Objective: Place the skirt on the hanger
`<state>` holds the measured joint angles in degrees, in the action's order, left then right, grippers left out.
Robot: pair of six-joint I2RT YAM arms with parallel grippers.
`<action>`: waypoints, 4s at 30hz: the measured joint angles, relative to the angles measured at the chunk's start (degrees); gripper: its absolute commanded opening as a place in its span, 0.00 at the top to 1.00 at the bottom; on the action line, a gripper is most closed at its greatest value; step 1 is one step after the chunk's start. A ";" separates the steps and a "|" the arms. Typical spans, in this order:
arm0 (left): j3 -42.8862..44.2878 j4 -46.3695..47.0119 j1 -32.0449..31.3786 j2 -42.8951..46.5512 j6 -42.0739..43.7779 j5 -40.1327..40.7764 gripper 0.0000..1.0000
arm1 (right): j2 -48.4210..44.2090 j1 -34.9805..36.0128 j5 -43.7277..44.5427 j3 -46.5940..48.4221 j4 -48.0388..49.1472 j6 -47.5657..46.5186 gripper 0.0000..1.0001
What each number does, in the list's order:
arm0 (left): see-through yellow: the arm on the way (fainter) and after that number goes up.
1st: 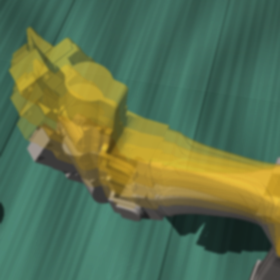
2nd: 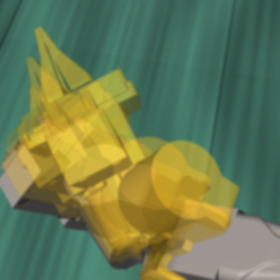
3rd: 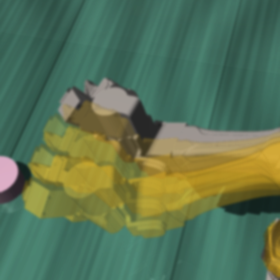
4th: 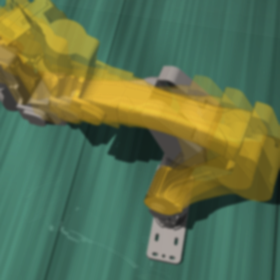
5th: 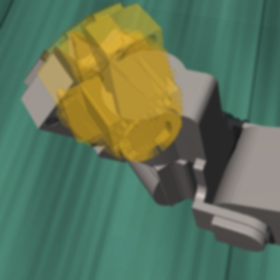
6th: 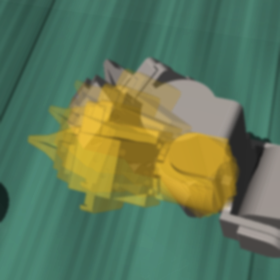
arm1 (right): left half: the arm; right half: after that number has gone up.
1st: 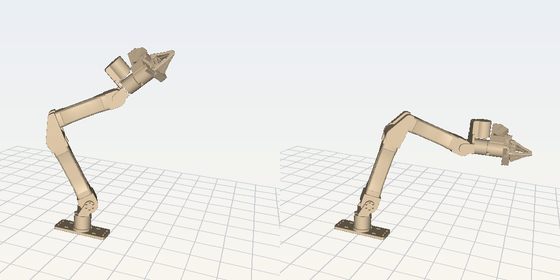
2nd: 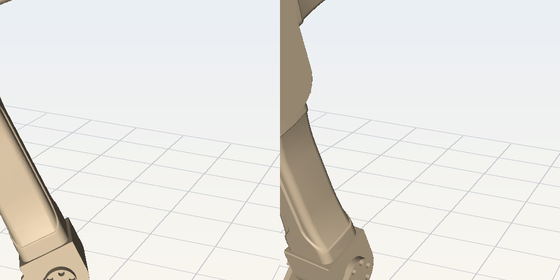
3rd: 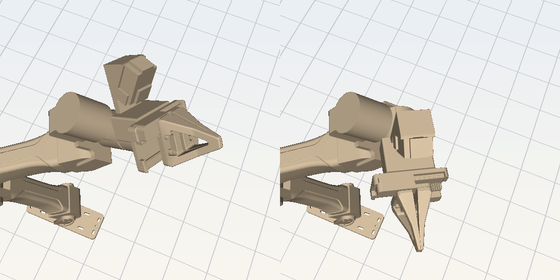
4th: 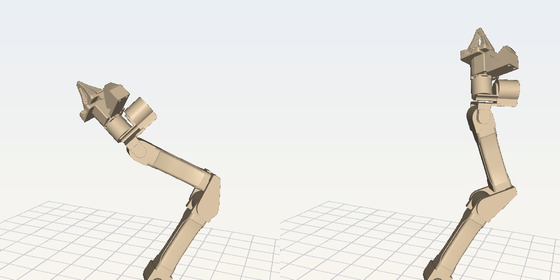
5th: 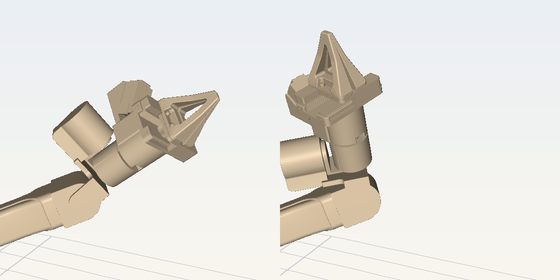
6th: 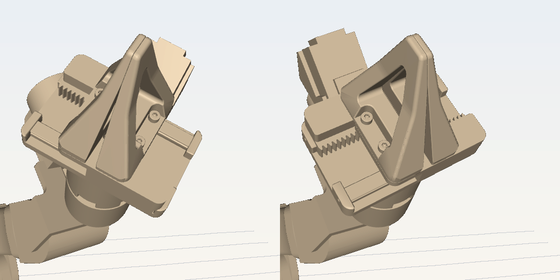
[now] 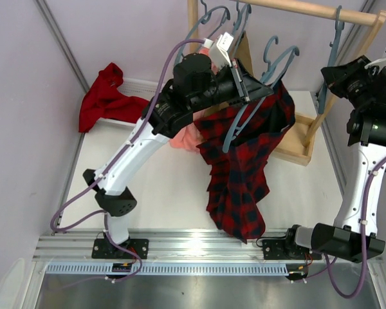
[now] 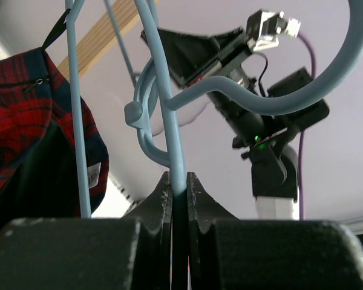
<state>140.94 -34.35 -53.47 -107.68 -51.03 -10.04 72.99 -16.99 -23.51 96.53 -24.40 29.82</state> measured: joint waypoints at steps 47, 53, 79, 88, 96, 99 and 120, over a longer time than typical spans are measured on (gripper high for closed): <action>0.61 5.97 -1.81 -5.29 6.19 11.41 1.00 | -2.93 31.54 13.22 7.93 -5.77 -2.25 0.46; 0.61 6.10 -2.05 -5.29 6.54 11.39 1.00 | -3.13 31.63 15.56 5.55 -3.67 0.42 0.55; -4.57 12.74 -2.32 -4.98 8.22 11.74 0.70 | -4.15 32.35 20.79 -1.31 4.61 9.49 1.00; -7.23 12.76 -3.34 -1.31 13.07 11.91 0.32 | -3.28 30.21 22.45 1.29 3.80 8.22 1.00; -8.20 13.05 -4.98 4.83 16.22 12.90 0.32 | -1.20 27.71 22.08 4.31 3.30 7.56 1.00; -8.04 12.98 -5.20 5.14 17.59 12.96 0.32 | -0.61 27.58 22.18 4.37 3.32 7.56 1.00; -4.11 8.33 -7.69 -4.02 27.12 17.00 0.32 | 0.33 33.05 33.83 5.73 12.57 8.57 1.00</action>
<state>136.84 -26.02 -61.17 -111.70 -23.90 6.96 73.32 16.05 10.33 102.26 -11.84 38.39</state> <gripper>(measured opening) 0.681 0.010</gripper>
